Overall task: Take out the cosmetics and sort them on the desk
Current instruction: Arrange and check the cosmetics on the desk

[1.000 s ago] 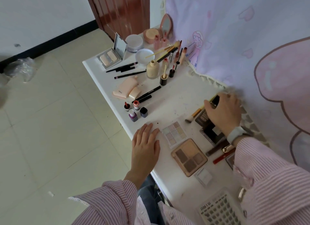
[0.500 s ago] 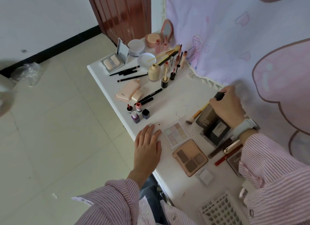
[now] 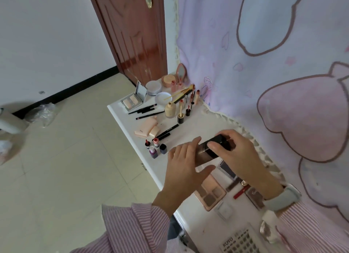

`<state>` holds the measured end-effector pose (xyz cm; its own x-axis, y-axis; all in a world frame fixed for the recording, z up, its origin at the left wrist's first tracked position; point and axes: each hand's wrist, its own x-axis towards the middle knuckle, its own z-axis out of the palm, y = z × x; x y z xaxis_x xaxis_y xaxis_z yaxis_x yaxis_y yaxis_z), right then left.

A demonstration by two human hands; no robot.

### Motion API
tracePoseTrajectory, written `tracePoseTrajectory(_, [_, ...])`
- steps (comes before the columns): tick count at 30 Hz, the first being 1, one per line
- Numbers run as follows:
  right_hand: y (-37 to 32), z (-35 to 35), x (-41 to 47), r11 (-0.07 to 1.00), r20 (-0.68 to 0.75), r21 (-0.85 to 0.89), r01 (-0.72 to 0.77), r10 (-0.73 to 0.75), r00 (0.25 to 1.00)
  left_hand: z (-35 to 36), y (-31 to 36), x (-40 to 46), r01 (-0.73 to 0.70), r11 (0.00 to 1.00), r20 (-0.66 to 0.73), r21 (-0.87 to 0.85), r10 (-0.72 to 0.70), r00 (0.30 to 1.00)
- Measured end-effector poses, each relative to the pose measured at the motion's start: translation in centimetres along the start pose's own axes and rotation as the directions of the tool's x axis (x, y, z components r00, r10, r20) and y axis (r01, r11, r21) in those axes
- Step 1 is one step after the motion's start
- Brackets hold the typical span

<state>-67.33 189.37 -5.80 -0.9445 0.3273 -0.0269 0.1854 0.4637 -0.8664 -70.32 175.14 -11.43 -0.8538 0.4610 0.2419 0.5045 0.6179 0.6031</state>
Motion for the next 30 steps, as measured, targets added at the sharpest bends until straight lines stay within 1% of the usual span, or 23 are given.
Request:
tracePoseTrajectory(2, [-1.2,0.5,-0.7,0.996,-0.017,0.094,-0.002,0.004,1.000,-1.1,1.1,0.5,-0.045,0.998,-0.092,0.044,0.049,0.995])
tracePoseTrajectory(3, [-1.4,0.6,-0.9,0.993,-0.030,0.122,0.000,0.003,1.000,-1.8,1.4,0.7,-0.040,0.999,-0.082,0.027,0.042,0.996])
tracePoseTrajectory(5, [-1.2,0.7,-1.3,0.990,-0.029,0.142,0.015,-0.011,1.000,-2.9,1.6,1.0,-0.011,1.000,0.037,-0.023,0.012,0.999])
tracePoseTrajectory(6, [-1.1,0.6,-1.5,0.990,-0.023,0.135,0.036,-0.033,0.999,-3.1,1.5,1.1,-0.004,0.999,0.148,-0.052,0.012,0.989])
tracePoseTrajectory(7, [-0.8,0.5,-1.8,0.991,-0.027,0.103,0.088,-0.086,0.996,-3.3,1.4,1.3,0.000,0.996,0.258,-0.084,0.022,0.966])
tracePoseTrajectory(8, [-0.6,0.4,-1.9,0.988,-0.028,0.044,0.149,-0.148,0.989,-3.4,1.5,1.4,0.008,0.994,0.339,-0.113,0.031,0.940])
tracePoseTrajectory(9, [-0.5,0.2,-2.0,0.981,-0.017,-0.006,0.192,-0.192,0.981,-3.3,1.8,1.4,0.011,0.992,0.366,-0.122,0.035,0.930])
tracePoseTrajectory(10, [-0.5,0.1,-2.0,0.977,0.004,-0.039,0.210,-0.210,0.978,-3.3,1.9,1.3,0.001,0.995,0.345,-0.105,0.036,0.938])
tracePoseTrajectory(11, [-0.5,-0.1,-1.9,0.978,0.032,-0.058,0.202,-0.200,0.979,-3.2,2.0,1.3,-0.032,0.998,0.289,-0.052,0.046,0.956])
tracePoseTrajectory(13, [-0.5,-0.5,-1.2,0.985,0.092,-0.101,0.137,-0.128,0.988,-3.1,1.8,1.3,-0.090,0.994,0.183,0.064,0.077,0.980])
tracePoseTrajectory(15, [-0.8,-0.8,-1.0,0.987,0.110,-0.140,0.075,-0.059,0.992,-3.2,1.5,1.2,-0.121,0.986,0.137,0.117,0.105,0.985])
tracePoseTrajectory(16, [-1.0,-0.8,-1.0,0.981,0.111,-0.167,0.099,-0.081,0.991,-3.3,1.6,1.2,-0.127,0.986,0.131,0.108,0.112,0.985])
tracePoseTrajectory(18, [-1.3,-0.5,-1.2,0.947,0.129,-0.252,0.198,-0.170,0.977,-3.4,2.0,1.1,-0.135,0.988,0.136,0.076,0.124,0.983])
tracePoseTrajectory(20, [-1.9,-1.5,-1.0,0.936,0.144,-0.262,0.234,-0.201,0.969,-3.9,2.3,1.0,-0.117,0.991,0.165,0.069,0.104,0.981])
tracePoseTrajectory(21, [-2.0,-2.8,-0.6,0.949,0.078,-0.221,0.223,-0.211,0.974,-4.3,1.9,1.1,-0.064,0.997,0.178,0.051,0.054,0.983])
tracePoseTrajectory(22, [-2.1,-4.5,0.1,0.964,-0.054,-0.164,0.211,-0.222,0.974,-4.8,1.1,1.2,0.022,1.000,0.201,0.019,-0.026,0.979])
tracePoseTrajectory(23, [-2.1,-6.5,0.8,0.970,-0.201,-0.114,0.215,-0.234,0.951,-5.2,0.3,1.0,0.144,0.989,0.208,-0.016,-0.138,0.968])
tracePoseTrajectory(24, [-2.3,-8.0,1.4,0.970,-0.307,-0.082,0.231,-0.245,0.920,-5.7,-0.5,0.8,0.262,0.963,0.200,-0.059,-0.246,0.948])
tracePoseTrajectory(25, [-2.2,-8.7,2.0,0.968,-0.339,-0.054,0.244,-0.248,0.908,-5.8,-1.0,0.8,0.347,0.927,0.179,-0.140,-0.321,0.930])
tracePoseTrajectory(26, [-1.8,-8.4,2.5,0.970,-0.304,-0.010,0.242,-0.233,0.924,-5.9,-0.9,1.2,0.403,0.874,0.172,-0.273,-0.368,0.914])
tracePoseTrajectory(28, [-0.6,-5.4,3.1,0.984,-0.148,0.070,0.164,-0.152,0.977,-5.2,0.0,2.3,0.436,0.722,0.187,-0.537,-0.402,0.896])
tracePoseTrajectory(29, [0.2,-3.7,3.2,0.989,-0.108,0.088,0.116,-0.106,0.989,-4.8,0.5,3.0,0.442,0.673,0.193,-0.594,-0.414,0.890])
tracePoseTrajectory(30, [1.0,-2.4,3.3,0.992,-0.091,0.101,0.069,-0.060,0.994,-4.3,0.9,3.6,0.453,0.647,0.206,-0.613,-0.422,0.883])
